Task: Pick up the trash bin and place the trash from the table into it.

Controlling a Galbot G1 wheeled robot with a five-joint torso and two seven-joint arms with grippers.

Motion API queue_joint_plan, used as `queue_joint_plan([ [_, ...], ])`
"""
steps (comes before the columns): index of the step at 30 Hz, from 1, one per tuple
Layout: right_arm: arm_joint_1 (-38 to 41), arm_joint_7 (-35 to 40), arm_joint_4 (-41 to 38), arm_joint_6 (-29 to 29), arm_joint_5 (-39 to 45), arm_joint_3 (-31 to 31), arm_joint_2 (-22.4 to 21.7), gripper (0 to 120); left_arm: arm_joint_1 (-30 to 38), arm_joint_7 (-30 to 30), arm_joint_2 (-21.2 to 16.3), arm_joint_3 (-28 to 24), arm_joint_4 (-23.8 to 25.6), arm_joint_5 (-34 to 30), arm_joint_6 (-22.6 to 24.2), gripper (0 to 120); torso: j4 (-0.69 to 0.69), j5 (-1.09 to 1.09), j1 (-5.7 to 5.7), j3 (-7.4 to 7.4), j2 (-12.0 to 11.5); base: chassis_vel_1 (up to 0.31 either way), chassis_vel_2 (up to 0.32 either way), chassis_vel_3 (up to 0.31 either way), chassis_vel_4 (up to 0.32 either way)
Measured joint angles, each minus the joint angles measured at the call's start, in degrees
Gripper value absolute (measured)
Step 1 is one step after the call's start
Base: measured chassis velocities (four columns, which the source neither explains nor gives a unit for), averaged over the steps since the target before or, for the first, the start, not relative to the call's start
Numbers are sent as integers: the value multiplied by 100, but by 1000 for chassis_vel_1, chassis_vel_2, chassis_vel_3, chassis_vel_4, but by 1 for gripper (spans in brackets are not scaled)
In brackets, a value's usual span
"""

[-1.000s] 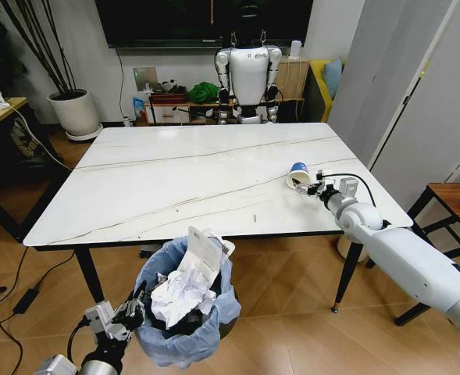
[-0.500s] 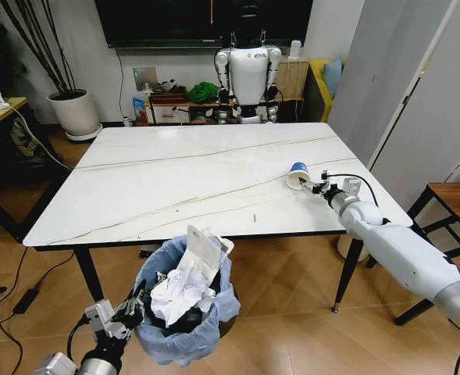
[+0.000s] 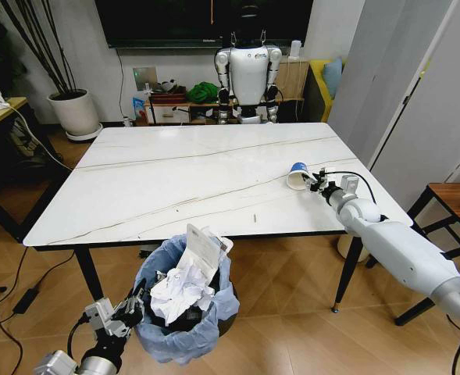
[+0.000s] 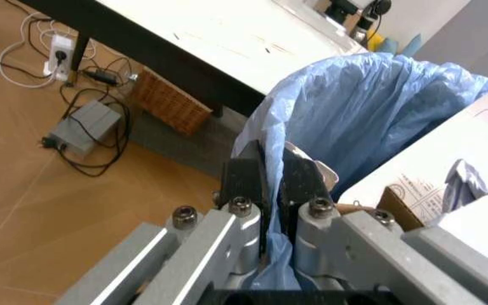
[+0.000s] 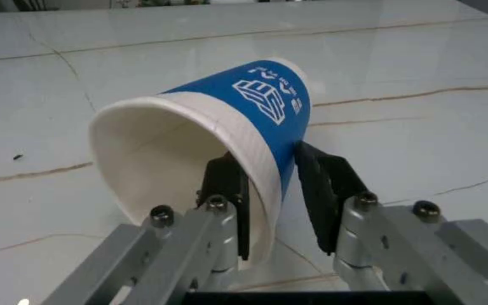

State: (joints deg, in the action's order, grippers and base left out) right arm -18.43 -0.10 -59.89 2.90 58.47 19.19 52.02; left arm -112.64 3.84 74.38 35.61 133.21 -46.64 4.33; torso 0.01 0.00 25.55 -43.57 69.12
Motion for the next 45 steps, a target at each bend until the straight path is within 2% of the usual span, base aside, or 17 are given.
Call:
queue_joint_plan([
  [5, -81, 24, -114, 0, -1, -4, -20, 0, 12, 1, -39, -14, -10, -10, 0, 0, 0, 1, 0, 0, 0, 0, 0, 0, 0],
  [9, -114, 62, -247, 1, 11, -31, -64, 0, 27, 6, -82, -17, -12, -32, 1, 0, 0, 0, 0, 0, 0, 0, 0, 0, 0],
  [15, -214, 104, -866, 23, 137, -99, -296, 0, 58, 15, -166, -62, -13, -58, 2, 0, 0, 1, 0, 0, 0, 0, 0, 0, 0],
  [18, -265, 104, -1678, 22, 340, -193, -567, 0, 81, 18, -204, -130, -26, -54, 3, 0, -1, 0, 0, 0, 0, 0, 0, 0, 0],
  [19, -265, 104, -1678, 22, 340, -193, -567, 0, 81, 18, -204, -130, -26, -54, 3, 0, -1, 0, 0, 0, 0, 0, 0, 0, 0],
  [22, -183, 99, -2368, 19, 621, -244, -828, 0, 119, 33, -232, -160, -42, -48, 7, 0, 0, 1, 0, 0, 1, 0, 0, 0, 0],
  [25, -66, 93, -3532, 21, 994, -305, -1253, 0, 153, 38, -248, -188, -55, -49, 10, 0, 0, 0, 0, 0, 1, 0, 0, 0, 0],
  [27, -36, 91, -3777, 22, 1073, -310, -1339, 0, 155, 38, -248, -191, -56, -49, 10, 0, 0, 0, 0, 0, 2, 0, 0, 0, 0],
  [29, 116, 91, -4576, 25, 1334, -311, -1600, 0, 163, 38, -248, -194, -59, -49, 10, 0, 0, -2, 0, 1, 2, 0, 0, 0, 0],
  [32, 315, 109, -5349, 15, 1547, -197, -1863, 0, 178, 40, -248, -203, -59, -50, 10, 0, 0, 1, 0, 1, 2, 0, 0, 0, 0],
  [33, 315, 109, -5349, 15, 1547, -197, -1863, 0, 178, 40, -248, -203, -59, -50, 10, 0, 0, 1, 0, 1, 2, 0, 0, 0, 0],
  [39, 379, 247, -6780, -1, 1731, 41, -2202, 0, 229, 64, -236, -276, -65, -29, 27, 0, 0, 1, 0, 1, 2, 0, 0, 0, 0],
  [45, 112, 270, -7468, 11, 1662, 267, -2393, 0, 233, 68, -240, -301, -66, -15, 48, 0, -1, 1, 0, 1, 1, 0, 0, 0, 0],
])
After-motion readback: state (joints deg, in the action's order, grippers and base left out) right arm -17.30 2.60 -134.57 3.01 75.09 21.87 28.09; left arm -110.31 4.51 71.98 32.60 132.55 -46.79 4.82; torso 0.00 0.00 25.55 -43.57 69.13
